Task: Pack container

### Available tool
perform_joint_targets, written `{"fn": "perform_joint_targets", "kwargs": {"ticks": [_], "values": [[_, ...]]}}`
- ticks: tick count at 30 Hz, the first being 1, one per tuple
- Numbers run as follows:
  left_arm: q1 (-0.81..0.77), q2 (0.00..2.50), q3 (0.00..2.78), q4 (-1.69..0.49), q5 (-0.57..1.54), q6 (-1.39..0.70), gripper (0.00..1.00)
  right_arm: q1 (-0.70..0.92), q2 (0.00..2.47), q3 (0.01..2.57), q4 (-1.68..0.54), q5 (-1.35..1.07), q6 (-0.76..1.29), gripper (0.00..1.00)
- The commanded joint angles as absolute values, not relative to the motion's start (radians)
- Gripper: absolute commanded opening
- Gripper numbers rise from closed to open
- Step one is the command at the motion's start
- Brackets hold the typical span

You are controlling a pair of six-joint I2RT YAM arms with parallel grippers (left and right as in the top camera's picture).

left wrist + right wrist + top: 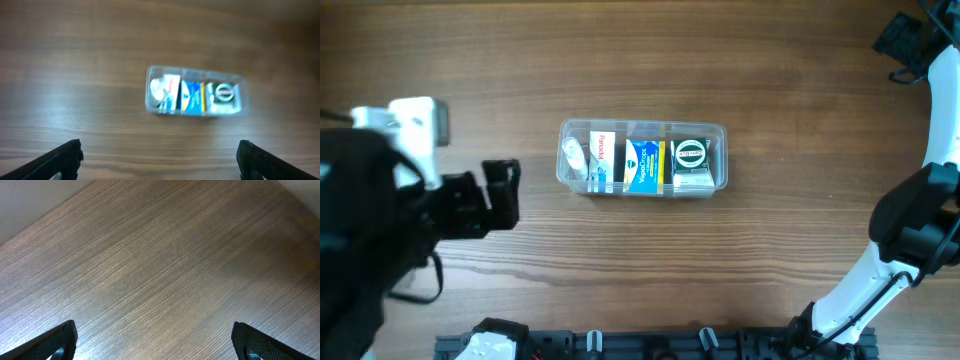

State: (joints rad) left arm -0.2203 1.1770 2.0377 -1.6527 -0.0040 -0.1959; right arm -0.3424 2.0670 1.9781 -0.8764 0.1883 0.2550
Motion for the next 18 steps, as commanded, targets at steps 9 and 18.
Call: {"fn": "perform_joint_targets", "kwargs": {"ticks": [9, 18], "values": [[-0.097, 0.600, 1.006, -0.932, -0.016, -0.135, 1.00, -0.340, 2.071, 1.988, -0.875, 0.202, 0.238, 1.00], [0.027, 0.149, 0.366, -0.432, -0.016, -0.146, 1.00, -0.340, 2.071, 1.988, -0.875, 0.202, 0.238, 1.00]]}}
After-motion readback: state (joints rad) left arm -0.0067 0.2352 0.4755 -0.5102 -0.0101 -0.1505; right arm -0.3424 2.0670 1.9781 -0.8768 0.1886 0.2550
